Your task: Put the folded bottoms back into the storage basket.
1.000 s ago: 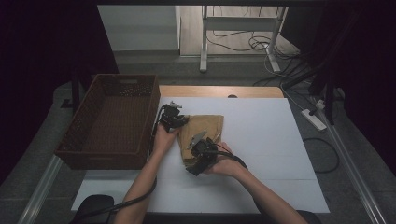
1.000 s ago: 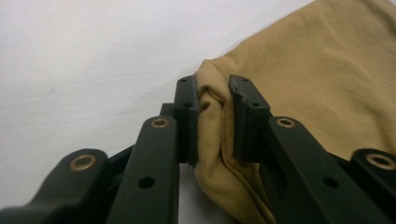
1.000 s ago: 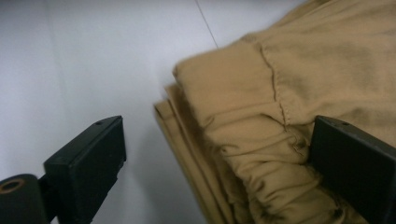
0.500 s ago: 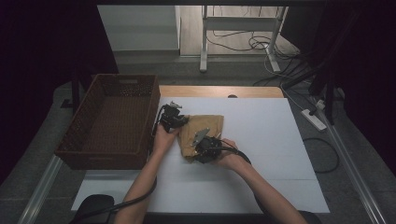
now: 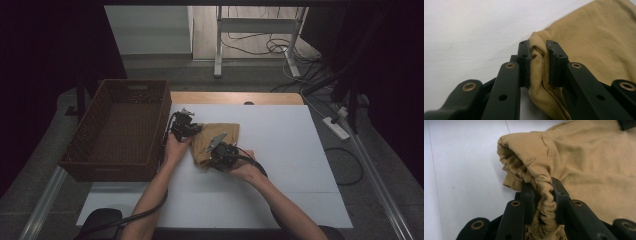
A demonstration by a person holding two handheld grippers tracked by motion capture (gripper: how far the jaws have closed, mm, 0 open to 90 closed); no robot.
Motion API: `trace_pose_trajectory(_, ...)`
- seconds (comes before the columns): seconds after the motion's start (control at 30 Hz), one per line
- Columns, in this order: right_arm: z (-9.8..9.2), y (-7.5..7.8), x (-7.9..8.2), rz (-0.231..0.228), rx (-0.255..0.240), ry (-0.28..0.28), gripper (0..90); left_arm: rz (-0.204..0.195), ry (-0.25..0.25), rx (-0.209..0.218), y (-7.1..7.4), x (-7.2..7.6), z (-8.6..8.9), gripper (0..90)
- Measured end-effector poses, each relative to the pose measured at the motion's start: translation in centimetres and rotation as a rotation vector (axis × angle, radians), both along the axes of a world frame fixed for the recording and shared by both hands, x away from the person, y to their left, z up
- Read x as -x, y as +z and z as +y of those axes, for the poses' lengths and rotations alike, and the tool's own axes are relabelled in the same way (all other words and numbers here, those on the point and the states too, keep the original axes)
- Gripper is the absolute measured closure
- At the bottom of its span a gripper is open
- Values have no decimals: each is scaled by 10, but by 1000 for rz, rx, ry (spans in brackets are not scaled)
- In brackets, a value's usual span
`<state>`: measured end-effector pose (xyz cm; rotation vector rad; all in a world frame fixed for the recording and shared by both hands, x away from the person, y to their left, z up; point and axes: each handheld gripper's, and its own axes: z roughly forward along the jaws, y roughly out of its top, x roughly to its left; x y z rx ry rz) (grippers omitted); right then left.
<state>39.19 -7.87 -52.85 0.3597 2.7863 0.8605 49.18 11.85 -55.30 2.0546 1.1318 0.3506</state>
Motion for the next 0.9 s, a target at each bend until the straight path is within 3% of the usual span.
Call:
trace_pose_trajectory(0.1, -2, 1, -3, 38, -20, -15, 772, -7, 0, -10, 0, 1, -1, 759)
trace_pose_trajectory(0.2, -4, 3, -5, 64, -31, -20, 773, -40, 1, -50, 2, 5, -5, 779)
trace_pose_trajectory(0.4, -9, 9, -8, 96, -87, -28, 774, -34, 13, -16, 7, 4, -7, 794)
trace_pose_trajectory(0.6, -13, 21, -6, 127, -130, -29, 772, -75, -13, -34, 29, 6, -14, 794)
trace_pose_trajectory(0.73, -17, 32, -4, 119, -168, -26, 772, -98, -27, -41, 47, 7, -19, 794)
trace_pose_trajectory(0.9, -22, 45, -3, 118, -207, -24, 773, -115, -32, -46, 59, 7, -22, 794)
